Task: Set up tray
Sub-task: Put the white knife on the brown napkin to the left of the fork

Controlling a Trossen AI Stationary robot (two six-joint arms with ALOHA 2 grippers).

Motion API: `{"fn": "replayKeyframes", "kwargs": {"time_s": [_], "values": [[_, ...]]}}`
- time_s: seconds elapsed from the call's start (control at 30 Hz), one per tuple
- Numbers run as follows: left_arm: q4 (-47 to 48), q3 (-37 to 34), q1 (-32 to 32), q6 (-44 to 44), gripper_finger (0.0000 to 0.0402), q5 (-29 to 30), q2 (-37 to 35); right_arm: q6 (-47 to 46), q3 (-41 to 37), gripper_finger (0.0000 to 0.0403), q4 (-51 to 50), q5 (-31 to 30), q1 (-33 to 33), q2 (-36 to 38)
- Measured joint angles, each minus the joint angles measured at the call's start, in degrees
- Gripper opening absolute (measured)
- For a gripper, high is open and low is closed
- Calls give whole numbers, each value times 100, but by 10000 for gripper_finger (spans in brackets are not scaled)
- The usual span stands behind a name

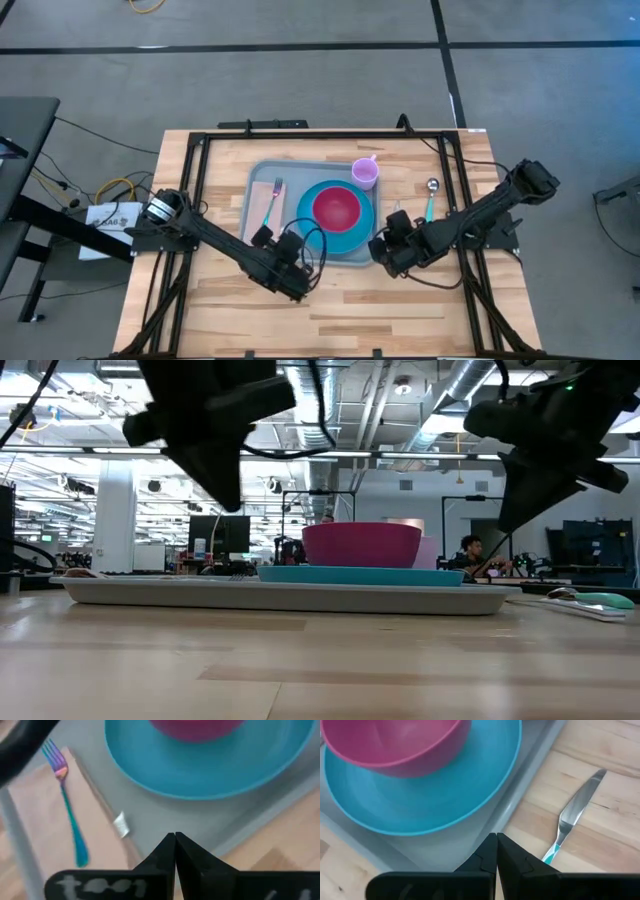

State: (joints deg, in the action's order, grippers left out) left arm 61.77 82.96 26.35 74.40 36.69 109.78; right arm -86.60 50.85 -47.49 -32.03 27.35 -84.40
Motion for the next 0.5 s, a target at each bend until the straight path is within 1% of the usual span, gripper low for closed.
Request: {"fn": "replayKeyframes", "kwargs": {"time_s": [0.13, 0.27, 0.5], "values": [[-421, 0, -68, -93, 0, 3, 0, 15, 0, 1, -2, 44, 76, 0], [-825, 0, -152, -342, 0, -209, 0, 16, 0, 1, -4, 53, 88, 0], [-1318, 0, -226, -249, 0, -298, 2, 15, 0, 1, -29, 119, 1, 0]]}}
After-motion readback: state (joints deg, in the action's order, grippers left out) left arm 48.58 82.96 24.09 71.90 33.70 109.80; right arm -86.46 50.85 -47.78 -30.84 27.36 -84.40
